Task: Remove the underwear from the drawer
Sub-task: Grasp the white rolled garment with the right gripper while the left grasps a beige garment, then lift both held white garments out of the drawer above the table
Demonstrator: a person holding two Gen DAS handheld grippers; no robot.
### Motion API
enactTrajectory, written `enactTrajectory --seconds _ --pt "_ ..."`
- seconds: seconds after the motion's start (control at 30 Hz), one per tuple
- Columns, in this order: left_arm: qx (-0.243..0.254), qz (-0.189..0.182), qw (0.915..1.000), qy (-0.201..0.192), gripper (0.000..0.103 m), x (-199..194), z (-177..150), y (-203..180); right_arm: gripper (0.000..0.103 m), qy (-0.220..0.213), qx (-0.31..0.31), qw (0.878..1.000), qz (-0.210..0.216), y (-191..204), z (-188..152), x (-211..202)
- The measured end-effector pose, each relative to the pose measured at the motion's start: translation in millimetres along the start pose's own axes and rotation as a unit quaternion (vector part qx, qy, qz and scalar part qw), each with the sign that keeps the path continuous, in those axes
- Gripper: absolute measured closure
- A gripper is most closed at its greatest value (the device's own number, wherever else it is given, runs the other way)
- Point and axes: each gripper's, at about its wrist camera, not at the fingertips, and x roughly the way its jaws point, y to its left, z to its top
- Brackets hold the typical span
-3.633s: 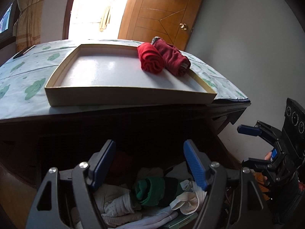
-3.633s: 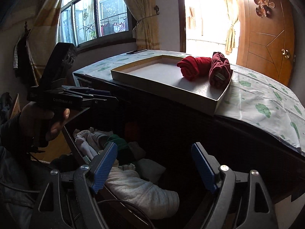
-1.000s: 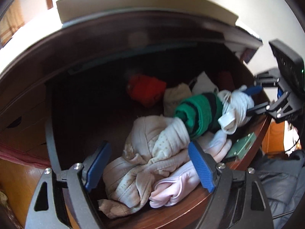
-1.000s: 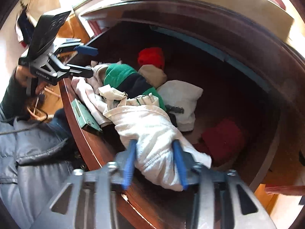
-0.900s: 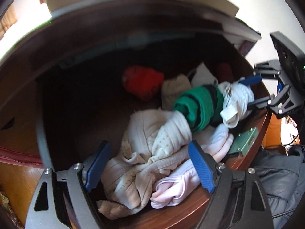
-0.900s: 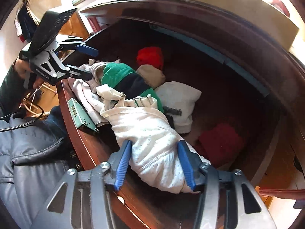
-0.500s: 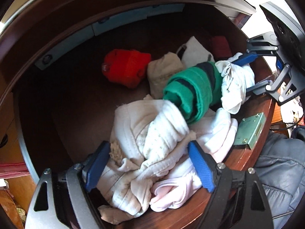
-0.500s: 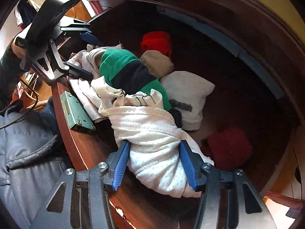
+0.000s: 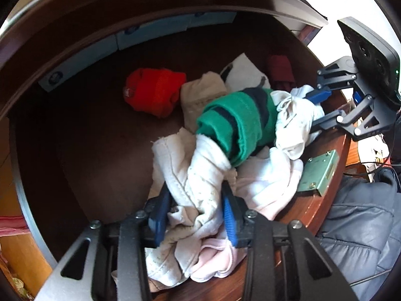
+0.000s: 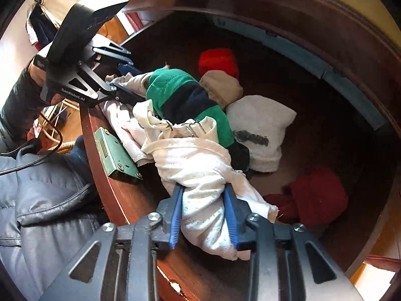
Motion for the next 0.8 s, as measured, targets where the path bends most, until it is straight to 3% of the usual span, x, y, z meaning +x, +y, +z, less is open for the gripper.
enactTrajectory --seconds 0.37,0.8 --pt "-0.058 -0.004 0.9929 -0.104 0.078 -37 -32 13 0.080 -0.064 0.034 0.997 0.008 -19 -25 -27" --pt "-0.145 -0.034 0.9633 -0.223 0.080 -71 -49 43 0.083 -0.121 0.040 0.992 -0.010 -11 -48 -47"
